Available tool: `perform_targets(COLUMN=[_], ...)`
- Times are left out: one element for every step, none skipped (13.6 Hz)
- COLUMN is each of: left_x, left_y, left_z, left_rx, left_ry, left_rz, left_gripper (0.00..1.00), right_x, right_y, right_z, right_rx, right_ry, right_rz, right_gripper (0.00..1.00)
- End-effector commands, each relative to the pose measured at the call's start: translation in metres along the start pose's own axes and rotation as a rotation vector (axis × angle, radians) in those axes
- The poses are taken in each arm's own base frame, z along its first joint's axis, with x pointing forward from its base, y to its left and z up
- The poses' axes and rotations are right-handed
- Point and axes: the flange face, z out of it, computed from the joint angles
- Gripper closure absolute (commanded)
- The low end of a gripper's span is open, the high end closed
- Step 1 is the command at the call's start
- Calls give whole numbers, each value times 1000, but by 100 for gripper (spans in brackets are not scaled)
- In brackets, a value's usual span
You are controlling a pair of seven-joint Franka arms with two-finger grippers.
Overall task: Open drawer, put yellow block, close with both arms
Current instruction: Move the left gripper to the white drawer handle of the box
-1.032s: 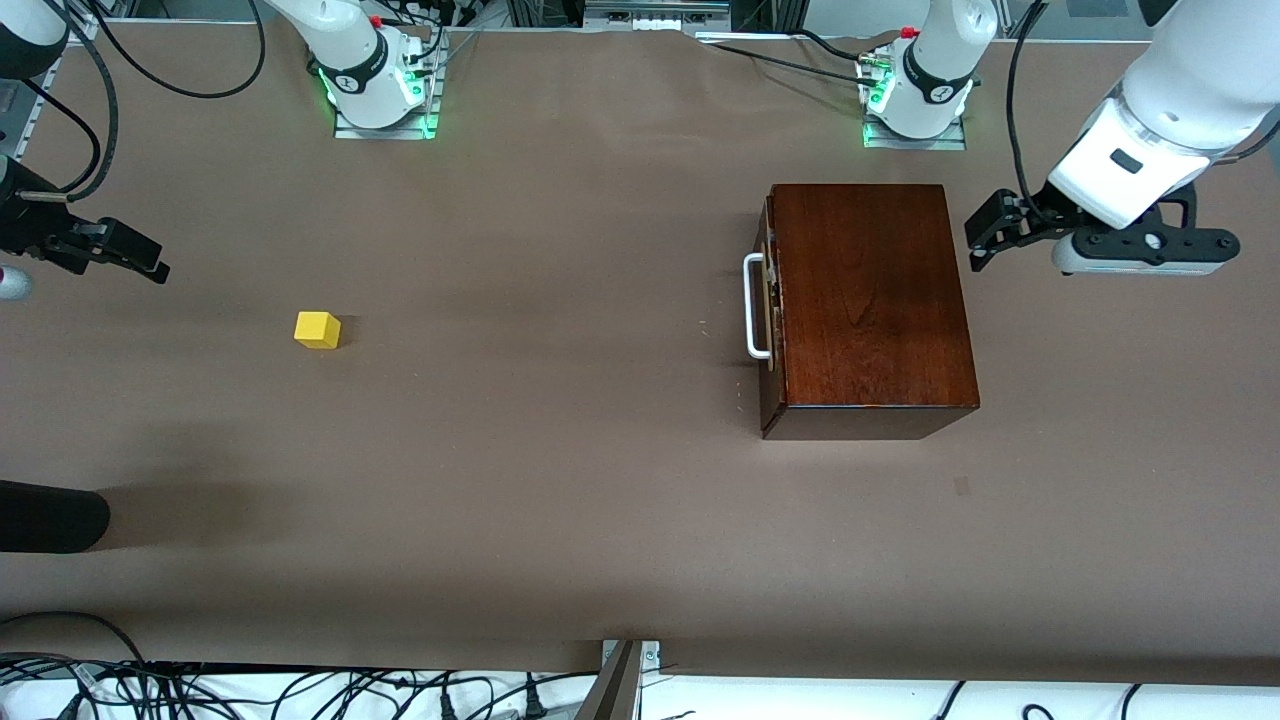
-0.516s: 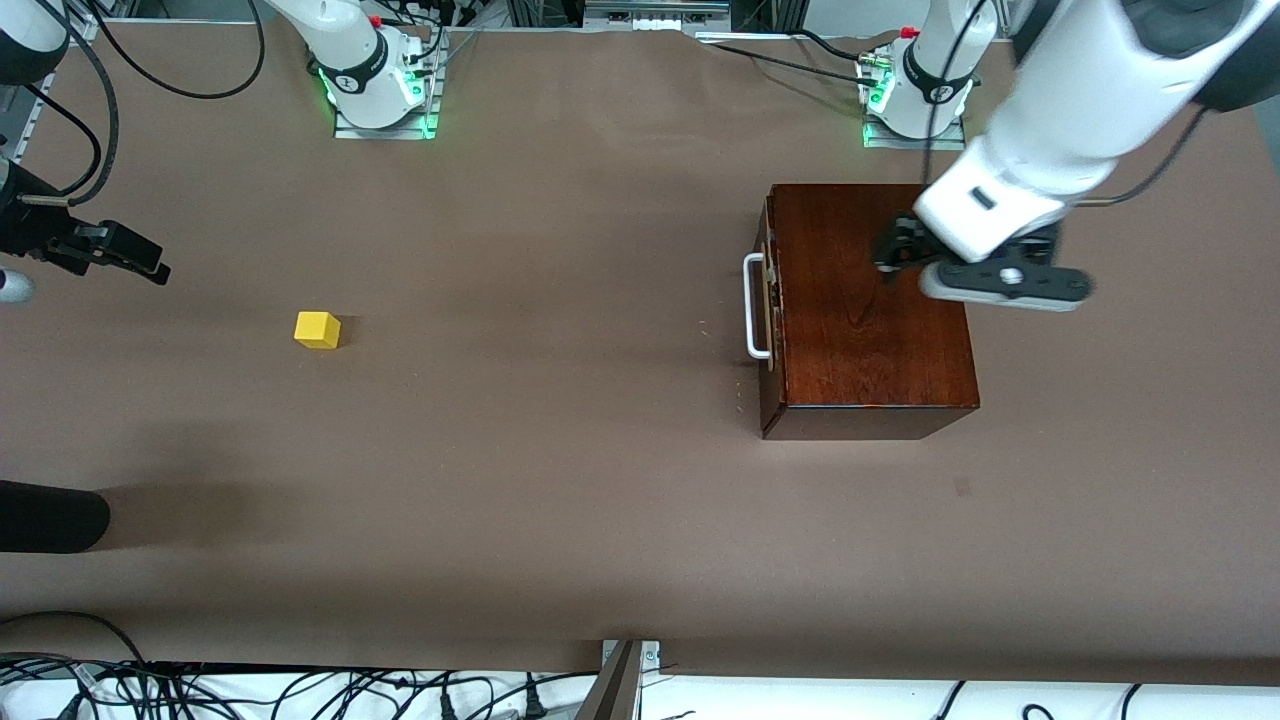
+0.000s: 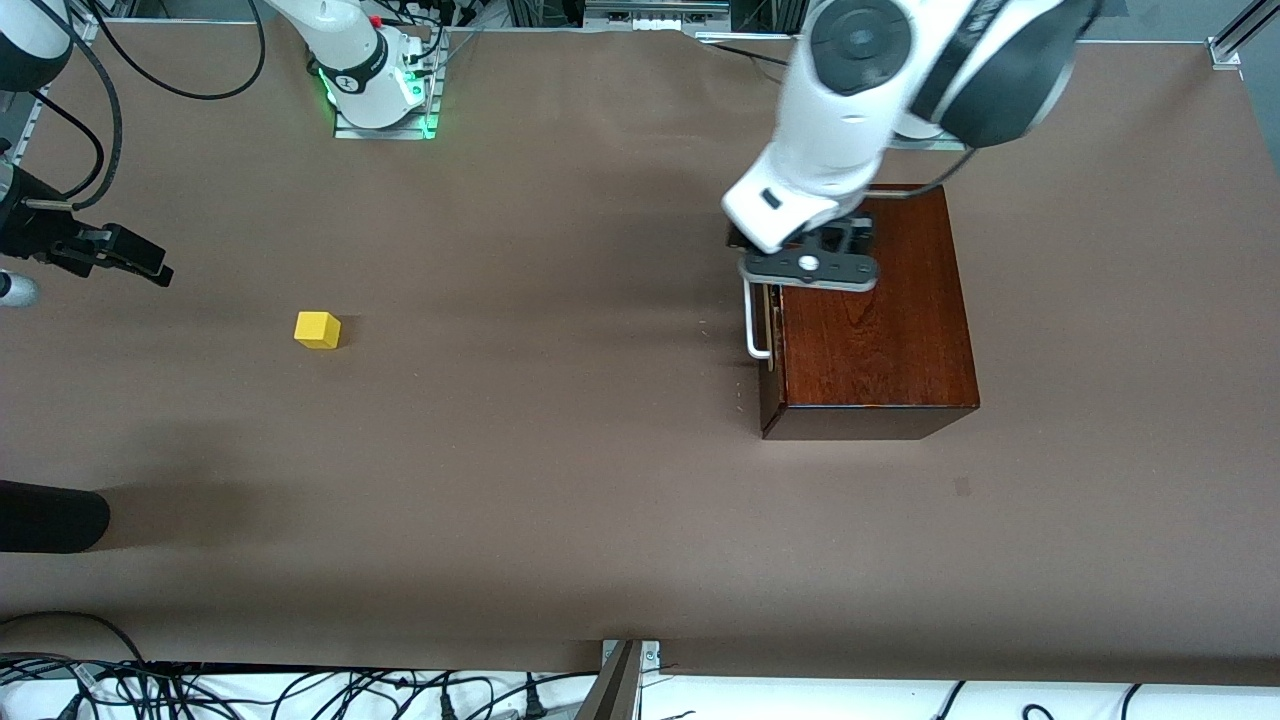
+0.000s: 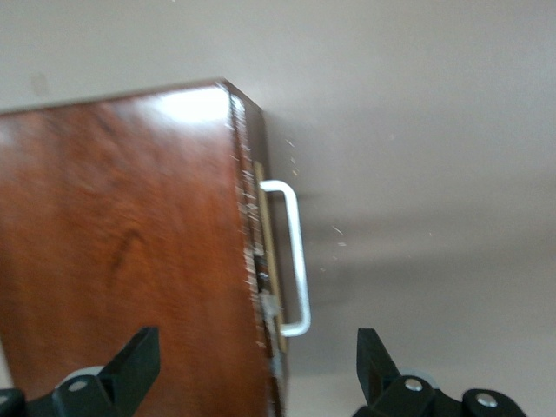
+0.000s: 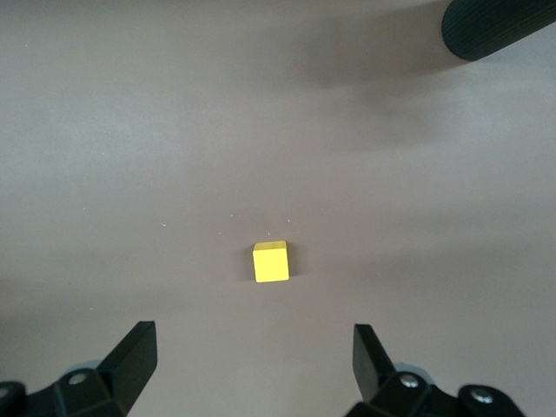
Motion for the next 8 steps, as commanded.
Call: perform_targets(left_x=[-12, -15, -18, -20, -22, -21, -21, -20], left_y=[52, 67, 83, 94, 101, 99, 96, 94], left_z=[27, 41, 57, 75, 95, 112, 131, 145], left_rx=[91, 116, 121, 132, 144, 162, 180, 177], left_ry=[26, 41, 46, 41, 34, 36, 43, 46], left_rz=[0, -19, -31, -20, -7, 0, 14, 20], left_gripper=[0, 0, 0, 0, 0, 0, 0, 0], right_x=[-2, -2, -2, -2, -1, -1, -1, -1], right_y=[2, 2, 2, 2, 2, 1, 2, 1], right_z=[-1, -1, -1, -1, 0, 1, 1, 1], right_rx=[-10, -10, -10, -10, -12, -12, -12, -12], right_ry=[-7, -7, -7, -7, -8, -10, -8, -8], right_rz=[14, 14, 14, 14, 14, 12, 14, 12], right_gripper=[0, 0, 0, 0, 0, 0, 0, 0])
